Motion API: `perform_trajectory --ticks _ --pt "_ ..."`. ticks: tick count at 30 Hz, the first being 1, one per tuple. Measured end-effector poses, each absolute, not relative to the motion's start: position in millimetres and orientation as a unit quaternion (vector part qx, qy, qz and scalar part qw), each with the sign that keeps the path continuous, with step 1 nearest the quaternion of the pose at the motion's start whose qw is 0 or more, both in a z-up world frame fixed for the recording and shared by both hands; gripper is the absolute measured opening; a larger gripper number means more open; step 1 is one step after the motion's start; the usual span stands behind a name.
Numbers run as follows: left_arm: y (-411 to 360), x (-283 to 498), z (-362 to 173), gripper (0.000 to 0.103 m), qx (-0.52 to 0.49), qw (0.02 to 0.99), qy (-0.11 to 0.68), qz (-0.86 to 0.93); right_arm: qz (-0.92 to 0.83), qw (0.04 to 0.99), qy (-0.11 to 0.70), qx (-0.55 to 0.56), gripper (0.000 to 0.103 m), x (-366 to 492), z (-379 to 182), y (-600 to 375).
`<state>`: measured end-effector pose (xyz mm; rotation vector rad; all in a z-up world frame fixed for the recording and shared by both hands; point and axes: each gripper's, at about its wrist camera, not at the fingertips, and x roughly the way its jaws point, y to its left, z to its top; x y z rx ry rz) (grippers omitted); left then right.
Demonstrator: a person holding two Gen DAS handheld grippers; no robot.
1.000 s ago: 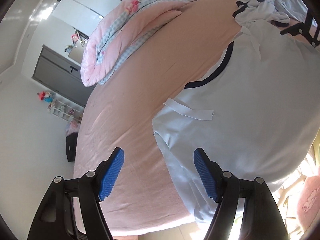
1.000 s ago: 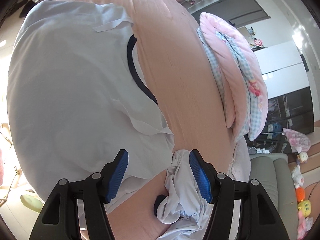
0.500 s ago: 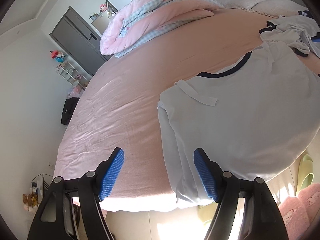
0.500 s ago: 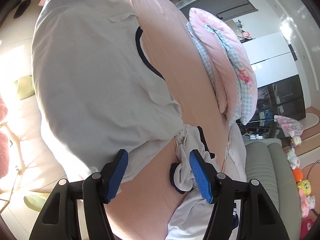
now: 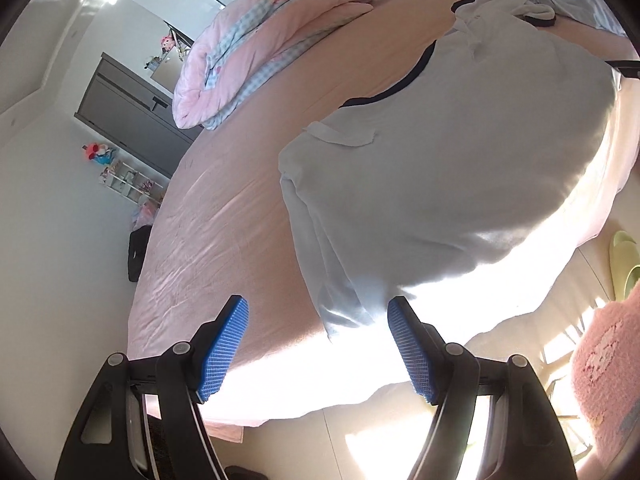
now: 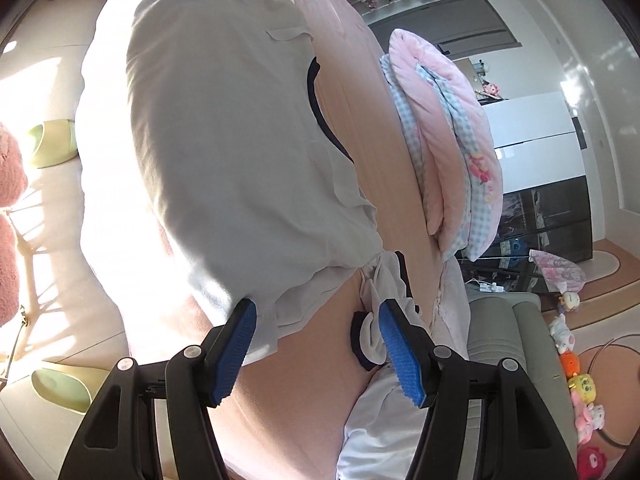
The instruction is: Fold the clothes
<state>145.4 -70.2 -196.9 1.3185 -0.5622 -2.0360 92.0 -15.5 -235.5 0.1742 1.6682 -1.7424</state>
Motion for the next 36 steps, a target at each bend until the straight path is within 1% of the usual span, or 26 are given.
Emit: perform_trajectory --ticks 7,11,13,16,19,23,28,33,34,36 --pt "-48.4 146.1 -244.2 0.071 0.502 0.300 -0.378 -0.718 -0.660 0.351 0.663 0.049 0.063 100.1 -249.6 -14.8" --pt "-38.1 144.3 -257.3 0.071 0.486 0.287 -0.437 -0.701 -0.651 0.349 0.673 0.038 0.063 104.8 -257.6 -14.5" --pt "-36.5 141.9 -260.9 0.071 0.482 0.284 -0.451 -0.695 -0.648 0.347 0.678 0.030 0.063 107.2 -260.6 -13.0" --pt "-36.3 138.7 -261.5 0.071 0.477 0.285 -0.459 -0.693 -0.641 0.351 0.682 0.025 0.063 110.3 -261.5 -10.1" --pt "-39.2 134.2 -259.5 0.071 0.471 0.293 -0.464 -0.691 -0.639 0.363 0.677 0.042 0.063 111.8 -257.7 -6.8" --pt "-41.9 129.5 -256.7 0.071 0.470 0.296 -0.453 -0.697 -0.635 0.375 0.672 0.061 0.063 115.6 -257.2 -0.2" --pt "-42.4 126.3 -260.2 0.072 0.471 0.307 -0.455 -0.690 -0.620 0.377 0.686 0.052 0.063 127.1 -272.2 2.7" --pt "-47.4 121.1 -257.4 0.072 0.471 0.322 -0.441 -0.692 -0.628 0.380 0.677 0.056 0.063 130.7 -276.2 -6.8" --pt "-47.9 120.5 -256.7 0.072 0.469 0.328 -0.440 -0.693 -0.630 0.377 0.678 0.050 0.063 131.4 -276.8 -8.9" --pt "-48.7 119.5 -255.1 0.078 0.464 0.339 -0.436 -0.693 -0.635 0.368 0.678 0.033 0.063 132.6 -278.0 -11.9"
